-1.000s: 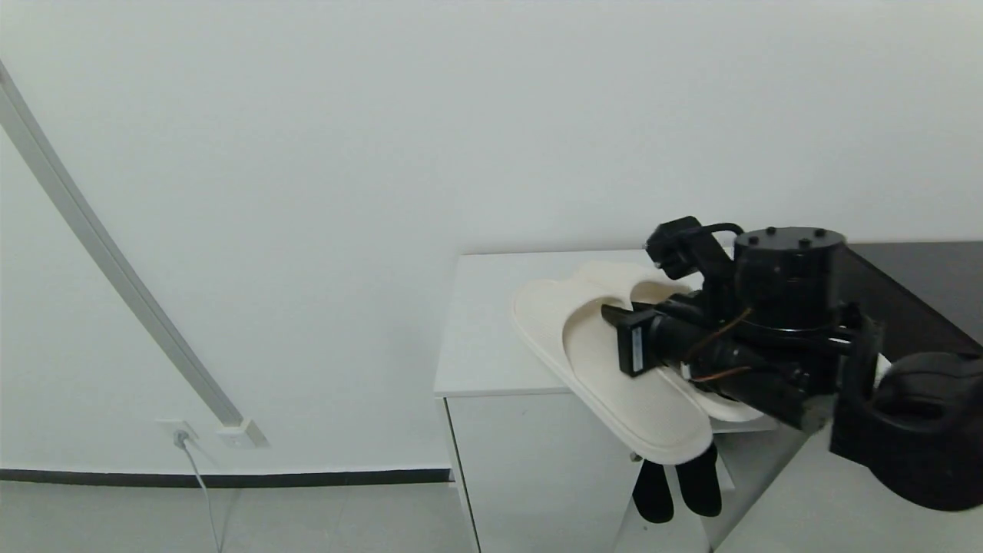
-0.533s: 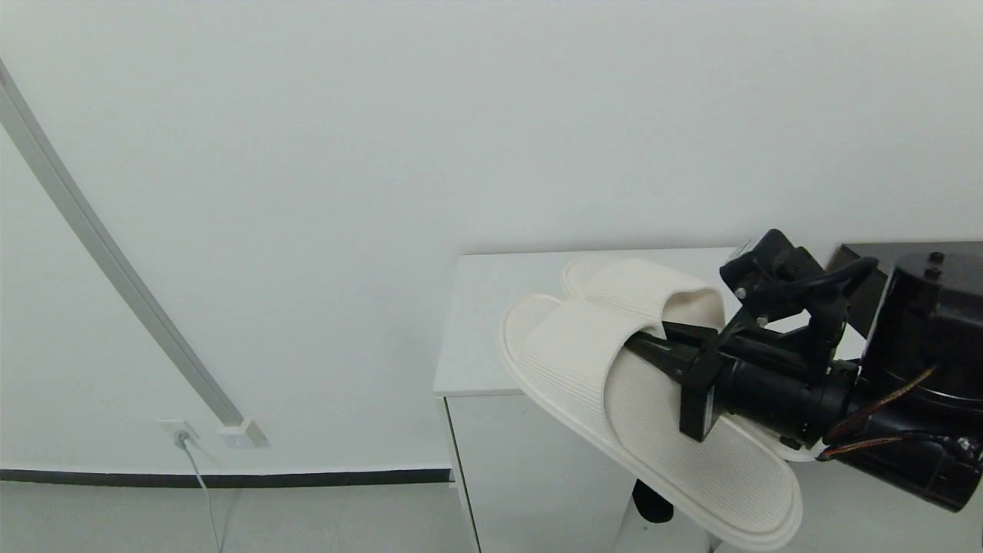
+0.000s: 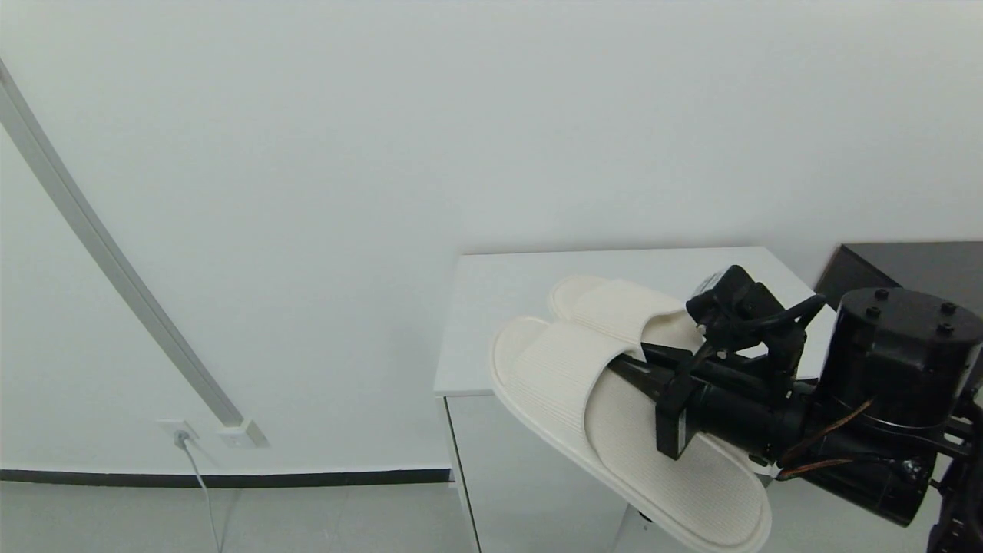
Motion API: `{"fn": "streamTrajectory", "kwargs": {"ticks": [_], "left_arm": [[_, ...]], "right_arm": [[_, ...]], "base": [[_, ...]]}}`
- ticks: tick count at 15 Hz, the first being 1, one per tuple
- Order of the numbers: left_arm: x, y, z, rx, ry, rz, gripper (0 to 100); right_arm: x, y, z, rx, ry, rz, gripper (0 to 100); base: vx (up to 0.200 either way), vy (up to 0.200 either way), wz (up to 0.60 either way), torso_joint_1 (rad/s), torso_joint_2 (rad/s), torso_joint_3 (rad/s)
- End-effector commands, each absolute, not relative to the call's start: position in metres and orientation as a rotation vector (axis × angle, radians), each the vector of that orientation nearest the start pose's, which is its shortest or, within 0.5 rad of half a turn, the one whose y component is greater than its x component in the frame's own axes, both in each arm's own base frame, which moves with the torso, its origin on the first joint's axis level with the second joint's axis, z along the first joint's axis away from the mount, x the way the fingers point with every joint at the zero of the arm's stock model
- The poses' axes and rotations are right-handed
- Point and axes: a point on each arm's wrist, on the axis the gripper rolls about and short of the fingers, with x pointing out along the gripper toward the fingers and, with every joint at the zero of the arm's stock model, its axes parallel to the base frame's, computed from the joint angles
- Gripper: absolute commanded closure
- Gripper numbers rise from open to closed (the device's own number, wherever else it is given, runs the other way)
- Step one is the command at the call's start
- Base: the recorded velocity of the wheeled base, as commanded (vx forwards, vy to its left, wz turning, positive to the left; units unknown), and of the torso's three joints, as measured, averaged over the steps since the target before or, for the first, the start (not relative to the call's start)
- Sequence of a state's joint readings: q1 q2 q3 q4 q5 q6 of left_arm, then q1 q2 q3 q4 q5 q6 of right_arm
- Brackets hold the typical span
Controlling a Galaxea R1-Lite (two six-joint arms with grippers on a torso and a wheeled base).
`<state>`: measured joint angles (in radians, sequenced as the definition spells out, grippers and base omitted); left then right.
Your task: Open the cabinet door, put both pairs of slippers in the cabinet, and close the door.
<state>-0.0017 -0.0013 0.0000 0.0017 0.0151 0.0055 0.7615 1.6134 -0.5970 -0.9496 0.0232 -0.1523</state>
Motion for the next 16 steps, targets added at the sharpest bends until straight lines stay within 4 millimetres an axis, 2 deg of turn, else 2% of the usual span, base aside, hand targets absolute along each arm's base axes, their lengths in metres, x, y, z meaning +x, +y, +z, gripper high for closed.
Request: {"fn": "streamTrajectory", "kwargs": {"ticks": [1, 10, 16], "left_arm": [[-0.0228, 0.0004, 0.0753, 0.005, 0.002, 0.014, 100], [-0.0228, 0.0004, 0.0753, 0.005, 0.002, 0.014, 100], [-0.0228, 0.0004, 0.0753, 0.006, 0.002, 0.014, 100]], "right_arm": [[0.1969, 0.1888, 0.1802, -0.174, 0.018, 0.79, 100], [0.1905, 0.1888, 0.1756, -0.182, 0.034, 0.805, 100], [0.1912, 0.1907, 0.1715, -0.185, 0.05, 0.808, 100]], "base": [[-0.2, 0.0, 0.0, 0.002, 0.0, 0.002], [-0.2, 0.0, 0.0, 0.003, 0.01, 0.004], [0.0, 0.0, 0.0, 0.0, 0.0, 0.0]]}}
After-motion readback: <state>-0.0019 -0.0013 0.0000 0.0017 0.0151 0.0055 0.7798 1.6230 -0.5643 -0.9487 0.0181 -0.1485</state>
